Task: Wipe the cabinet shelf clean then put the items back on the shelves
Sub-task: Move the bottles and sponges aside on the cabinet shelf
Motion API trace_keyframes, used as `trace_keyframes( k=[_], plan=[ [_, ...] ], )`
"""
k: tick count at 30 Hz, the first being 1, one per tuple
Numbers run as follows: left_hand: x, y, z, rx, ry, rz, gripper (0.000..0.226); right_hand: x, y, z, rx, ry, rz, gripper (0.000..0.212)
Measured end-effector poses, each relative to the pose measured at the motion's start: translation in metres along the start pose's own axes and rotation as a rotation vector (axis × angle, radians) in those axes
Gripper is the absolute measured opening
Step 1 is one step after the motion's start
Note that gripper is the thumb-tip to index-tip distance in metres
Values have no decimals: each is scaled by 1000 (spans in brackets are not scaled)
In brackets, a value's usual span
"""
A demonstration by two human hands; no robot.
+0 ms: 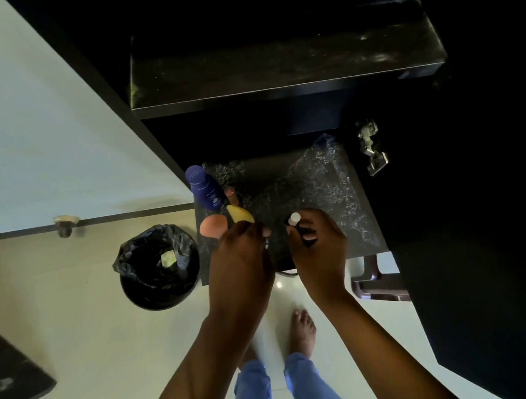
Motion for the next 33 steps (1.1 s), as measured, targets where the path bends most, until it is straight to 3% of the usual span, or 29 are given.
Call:
trace_keyframes(
  k=[9, 25, 33],
  plan=[
    [-17, -44, -4, 51, 57, -50, 24, -23, -6, 40, -25, -120, -85, 23],
    [-11, -65, 2, 61, 82, -94, 13, -21, -2, 63, -78, -240, -150, 27],
    [-29, -47, -34, 115, 68, -162, 29, -29, -14, 42, -128, -320, -99, 51]
  ],
)
Point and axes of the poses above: each hand's wrist, its own x-axis towards the middle knuckle, its own z-axis out of the palm, y = z × x, the point moved 4 cm from there along x, towards the middle knuckle, and after that the axes turned 4 degrees about -y, right-handed, at the moved point
